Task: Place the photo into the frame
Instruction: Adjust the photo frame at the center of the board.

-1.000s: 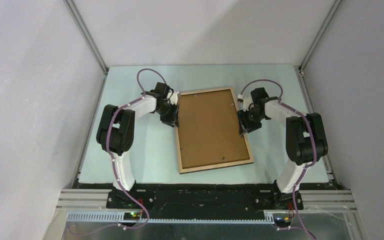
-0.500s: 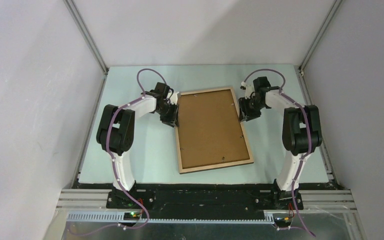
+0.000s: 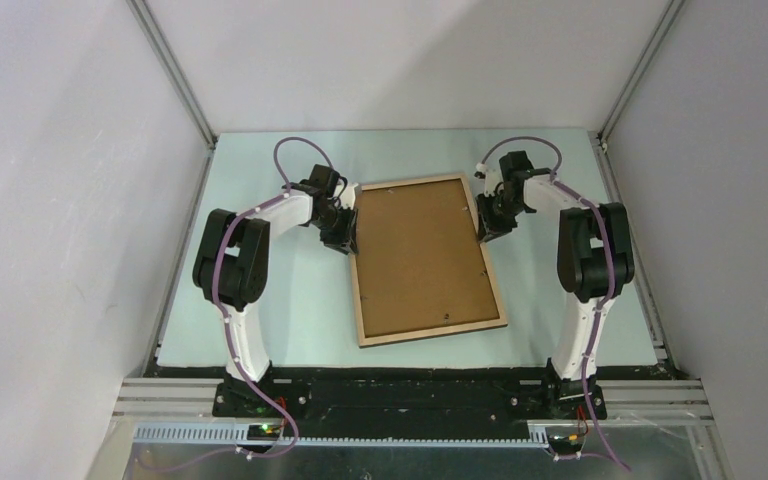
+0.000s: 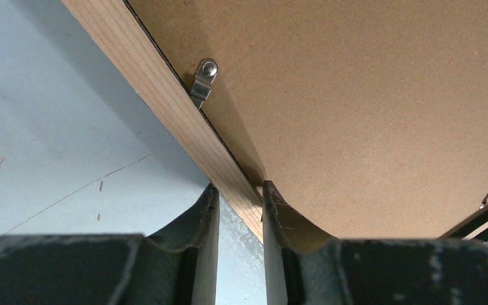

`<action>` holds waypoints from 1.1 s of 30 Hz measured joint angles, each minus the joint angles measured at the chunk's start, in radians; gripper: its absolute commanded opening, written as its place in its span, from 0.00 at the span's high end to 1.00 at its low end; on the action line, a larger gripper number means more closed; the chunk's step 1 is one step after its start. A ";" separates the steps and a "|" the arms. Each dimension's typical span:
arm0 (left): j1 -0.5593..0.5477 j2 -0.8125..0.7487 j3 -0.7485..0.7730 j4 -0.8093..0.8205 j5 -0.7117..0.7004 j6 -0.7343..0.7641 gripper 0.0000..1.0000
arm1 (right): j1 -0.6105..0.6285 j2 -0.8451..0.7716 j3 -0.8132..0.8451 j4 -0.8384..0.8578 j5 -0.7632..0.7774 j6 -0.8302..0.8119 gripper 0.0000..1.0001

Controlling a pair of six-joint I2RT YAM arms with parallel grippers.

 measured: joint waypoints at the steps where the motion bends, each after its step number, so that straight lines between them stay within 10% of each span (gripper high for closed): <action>1: 0.000 0.000 0.000 0.000 0.000 0.000 0.97 | 0.000 0.002 0.002 -0.001 0.003 -0.002 0.86; 11: 0.003 0.000 0.000 0.000 0.007 0.000 0.92 | -0.003 0.017 0.028 -0.032 0.006 -0.005 1.00; 33: 0.005 -0.001 0.000 0.000 0.012 0.001 0.91 | 0.008 0.035 0.047 -0.045 0.016 -0.018 0.70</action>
